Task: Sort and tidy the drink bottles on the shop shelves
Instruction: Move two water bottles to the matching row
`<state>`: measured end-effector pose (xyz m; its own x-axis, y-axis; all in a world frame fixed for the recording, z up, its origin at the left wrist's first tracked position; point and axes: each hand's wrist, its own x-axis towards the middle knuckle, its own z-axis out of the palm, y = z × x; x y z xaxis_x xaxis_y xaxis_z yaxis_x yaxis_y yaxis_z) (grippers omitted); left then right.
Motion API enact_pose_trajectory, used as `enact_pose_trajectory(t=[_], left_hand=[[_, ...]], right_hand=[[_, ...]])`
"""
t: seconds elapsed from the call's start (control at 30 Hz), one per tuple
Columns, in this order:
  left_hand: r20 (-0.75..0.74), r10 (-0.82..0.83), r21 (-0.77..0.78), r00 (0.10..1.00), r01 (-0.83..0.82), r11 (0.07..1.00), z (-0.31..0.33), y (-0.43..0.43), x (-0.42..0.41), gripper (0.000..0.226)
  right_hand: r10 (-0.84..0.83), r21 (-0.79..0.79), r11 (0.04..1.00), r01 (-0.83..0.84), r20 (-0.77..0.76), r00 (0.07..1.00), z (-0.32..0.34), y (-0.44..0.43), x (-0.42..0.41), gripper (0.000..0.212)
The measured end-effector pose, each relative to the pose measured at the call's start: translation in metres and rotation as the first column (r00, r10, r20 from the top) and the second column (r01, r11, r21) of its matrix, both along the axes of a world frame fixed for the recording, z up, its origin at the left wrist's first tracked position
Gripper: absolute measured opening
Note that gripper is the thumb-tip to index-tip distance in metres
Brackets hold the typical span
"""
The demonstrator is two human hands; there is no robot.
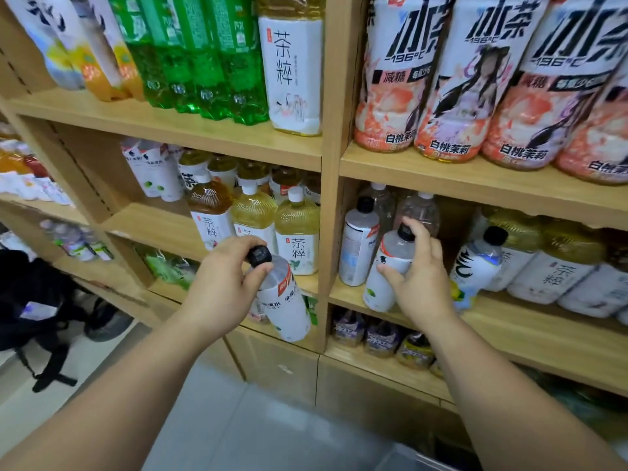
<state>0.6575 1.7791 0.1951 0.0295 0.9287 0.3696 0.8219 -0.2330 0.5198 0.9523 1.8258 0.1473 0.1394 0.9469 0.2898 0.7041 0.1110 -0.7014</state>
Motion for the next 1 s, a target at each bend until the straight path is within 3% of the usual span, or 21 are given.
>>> enact_pose_trajectory(t=[0.23,0.53,0.77,1.0], left_hand=[[0.063,-0.057,-0.018,0.996,0.058,0.998,-0.004,0.014,-0.057,0.028],[0.035,-0.098,0.031,0.995,0.096,0.995,0.007,0.032,-0.209,0.025],[0.082,0.028,0.004,0.996,-0.029,1.0,0.011,0.048,-0.316,0.026],[0.036,0.159,0.004,0.987,-0.159,0.987,0.017,0.093,-0.38,0.016]], right_hand=[[0.025,0.045,0.999,-0.024,-0.021,0.999,0.037,-0.046,-0.064,0.085],[0.175,0.025,0.984,-0.174,-0.035,0.984,0.054,-0.041,-0.226,0.087],[0.284,-0.032,0.958,-0.285,-0.05,0.958,0.047,0.006,-0.337,0.09],[0.399,-0.033,0.914,-0.405,-0.115,0.91,0.036,0.083,-0.42,0.085]])
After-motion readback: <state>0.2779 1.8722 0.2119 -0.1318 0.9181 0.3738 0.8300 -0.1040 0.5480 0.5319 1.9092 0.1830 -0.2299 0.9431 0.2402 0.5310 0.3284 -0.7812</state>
